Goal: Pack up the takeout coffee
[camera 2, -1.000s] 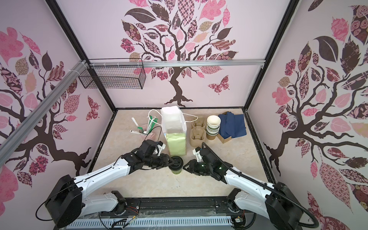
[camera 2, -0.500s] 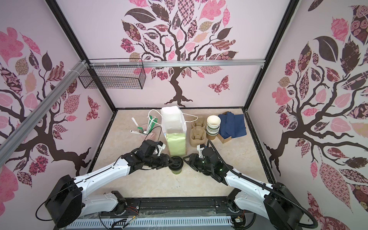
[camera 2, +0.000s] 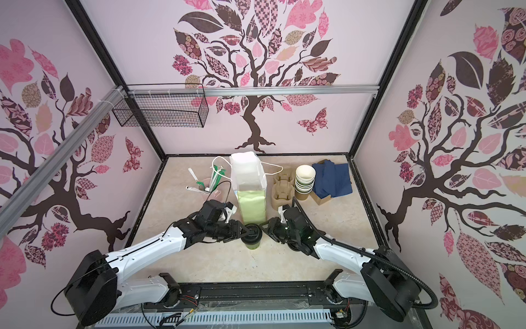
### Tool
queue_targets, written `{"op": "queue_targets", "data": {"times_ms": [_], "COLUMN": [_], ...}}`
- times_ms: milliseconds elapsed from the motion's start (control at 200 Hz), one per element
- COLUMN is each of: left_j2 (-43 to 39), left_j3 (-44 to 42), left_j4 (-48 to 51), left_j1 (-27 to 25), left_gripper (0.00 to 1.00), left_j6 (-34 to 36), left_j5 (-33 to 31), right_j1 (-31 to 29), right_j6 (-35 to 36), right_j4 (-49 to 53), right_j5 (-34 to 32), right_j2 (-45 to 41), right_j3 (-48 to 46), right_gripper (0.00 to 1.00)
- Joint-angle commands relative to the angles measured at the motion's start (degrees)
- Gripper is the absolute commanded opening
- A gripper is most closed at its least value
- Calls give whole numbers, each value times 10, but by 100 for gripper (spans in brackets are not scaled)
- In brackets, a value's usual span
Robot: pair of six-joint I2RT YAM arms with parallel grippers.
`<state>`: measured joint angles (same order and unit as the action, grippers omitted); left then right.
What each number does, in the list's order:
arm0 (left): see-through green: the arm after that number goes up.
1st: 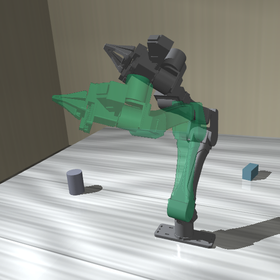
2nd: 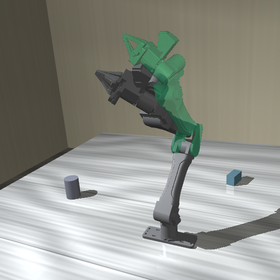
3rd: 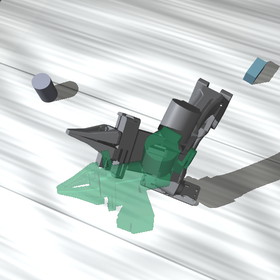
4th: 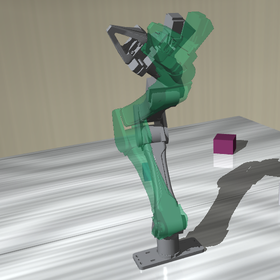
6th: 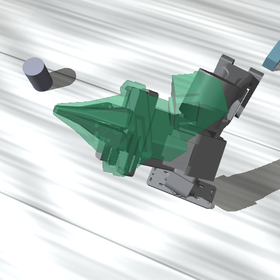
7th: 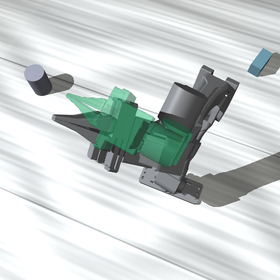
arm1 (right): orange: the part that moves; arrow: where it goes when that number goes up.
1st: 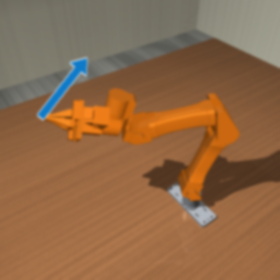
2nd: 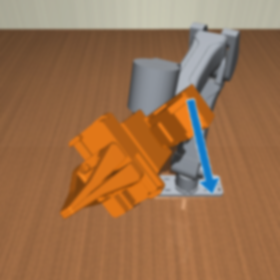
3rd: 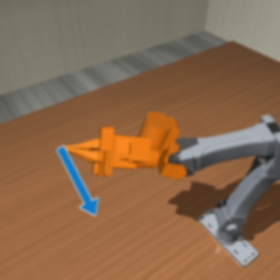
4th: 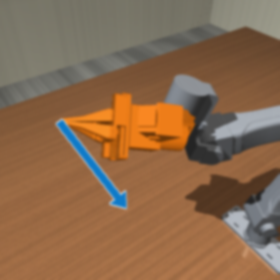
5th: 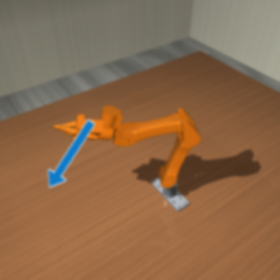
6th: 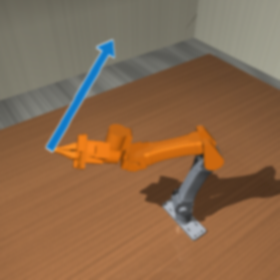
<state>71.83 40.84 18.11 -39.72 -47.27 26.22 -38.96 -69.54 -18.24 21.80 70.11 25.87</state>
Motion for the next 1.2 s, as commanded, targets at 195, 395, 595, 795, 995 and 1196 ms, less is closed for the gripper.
{"op": "queue_targets", "data": {"times_ms": [195,395,595,795,995,1196], "left_j2": [-12,-10,-1,15,13,12], "left_j3": [-5,-1,-2,3,5,2], "left_j4": [12,9,4,34,45,50], "left_j1": [1,0,1,0,1,0], "left_gripper": [55,58,55,54,54,53], "left_j6": [-7,-3,-1,32,42,44], "left_j5": [6,9,14,16,20,19], "right_j1": [1,1,1,1,2,2], "right_j6": [44,66,68,69,48,40], "right_j4": [22,74,117,161,155,98], "right_j5": [98,126,128,101,35,40], "right_j2": [29,9,-33,-82,-109,-56], "right_j3": [30,33,12,4,13,32], "right_gripper": [38,37,36,36,41,44]}}
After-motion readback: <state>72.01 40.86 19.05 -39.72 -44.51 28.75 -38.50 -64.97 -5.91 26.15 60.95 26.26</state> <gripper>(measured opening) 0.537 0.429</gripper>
